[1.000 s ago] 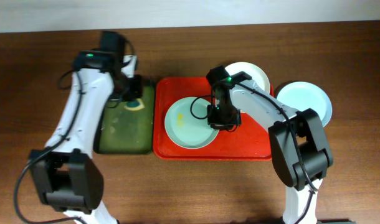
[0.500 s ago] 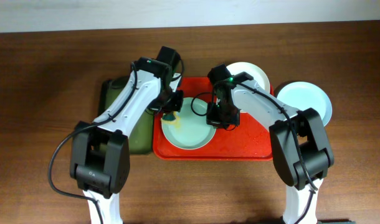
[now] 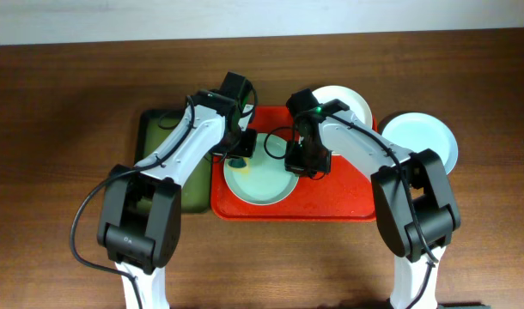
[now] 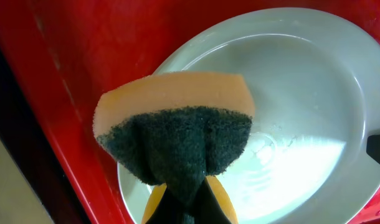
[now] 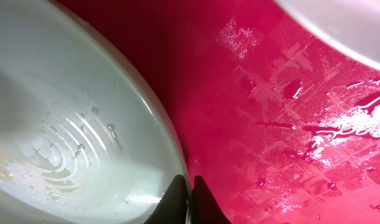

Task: Clean dirty plates on tray and stack at the side
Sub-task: 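Scrub the pale green plate with the sponge in the left gripper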

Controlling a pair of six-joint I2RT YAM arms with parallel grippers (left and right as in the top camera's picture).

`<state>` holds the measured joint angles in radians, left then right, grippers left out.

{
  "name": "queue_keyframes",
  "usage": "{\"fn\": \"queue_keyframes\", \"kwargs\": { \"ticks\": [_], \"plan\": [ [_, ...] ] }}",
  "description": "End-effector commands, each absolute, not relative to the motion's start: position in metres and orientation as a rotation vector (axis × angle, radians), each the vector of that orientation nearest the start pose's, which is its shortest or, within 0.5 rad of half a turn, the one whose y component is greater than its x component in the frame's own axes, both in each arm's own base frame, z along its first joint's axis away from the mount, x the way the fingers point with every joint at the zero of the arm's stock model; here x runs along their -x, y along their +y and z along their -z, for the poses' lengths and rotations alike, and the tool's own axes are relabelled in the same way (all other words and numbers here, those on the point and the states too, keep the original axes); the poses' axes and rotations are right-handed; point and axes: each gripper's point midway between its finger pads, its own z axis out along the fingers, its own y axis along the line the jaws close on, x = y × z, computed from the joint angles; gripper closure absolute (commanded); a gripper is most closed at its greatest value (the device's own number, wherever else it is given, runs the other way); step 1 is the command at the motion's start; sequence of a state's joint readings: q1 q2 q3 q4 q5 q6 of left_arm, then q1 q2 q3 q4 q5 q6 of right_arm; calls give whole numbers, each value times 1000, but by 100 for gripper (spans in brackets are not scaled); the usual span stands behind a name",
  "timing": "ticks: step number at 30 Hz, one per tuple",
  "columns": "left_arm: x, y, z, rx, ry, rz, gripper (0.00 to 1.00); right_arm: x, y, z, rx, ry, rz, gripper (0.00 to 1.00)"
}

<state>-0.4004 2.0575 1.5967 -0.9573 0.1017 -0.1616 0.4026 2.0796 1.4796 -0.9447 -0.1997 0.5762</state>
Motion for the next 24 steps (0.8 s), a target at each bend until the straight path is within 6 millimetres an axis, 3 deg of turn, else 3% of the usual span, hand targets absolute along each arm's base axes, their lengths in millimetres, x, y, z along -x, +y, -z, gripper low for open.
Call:
{"fn": "queue_keyframes", "kwargs": {
  "ticks": [1, 3, 7, 9, 10, 12, 14, 15, 16, 17, 19, 24],
  "plan": [
    [-381, -186, -39, -368, 3025, 224, 100, -348, 178, -14, -290, 3172, -259, 95],
    [-377, -186, -24, -371, 3066, 224, 100, -348, 178, -14, -290, 3172, -259, 95],
    [-356, -196, 29, -378, 3215, 320, 100, -348, 178, -14, -290, 3172, -259, 95],
    [-333, -247, 9, -513, 3175, 896, 100, -348, 178, -14, -290, 3173, -259, 95],
    [-339, -251, -2, -500, 3142, 958, 100, -348, 178, -14, -290, 3173, -258, 95],
    [-363, -240, -33, -469, 3047, 931, 100, -348, 178, -14, -290, 3173, -258, 94],
    [-387, -211, -65, -420, 2969, 672, 100, -348, 178, -14, -290, 3172, -259, 82],
    [-396, -189, -79, -388, 2940, 451, 100, -348, 179, -14, -289, 3170, -260, 71],
    [-400, -175, -83, -375, 2929, 322, 100, -349, 179, -14, -289, 3169, -261, 69],
    [-401, -169, -82, -371, 2931, 275, 100, -349, 179, -14, -288, 3169, -261, 70],
    [-391, -170, -66, -385, 2979, 263, 100, -349, 179, -14, -289, 3170, -261, 96],
    [-378, -188, -18, -424, 3064, 231, 100, -349, 179, -14, -289, 3169, -261, 96]
  ]
}}
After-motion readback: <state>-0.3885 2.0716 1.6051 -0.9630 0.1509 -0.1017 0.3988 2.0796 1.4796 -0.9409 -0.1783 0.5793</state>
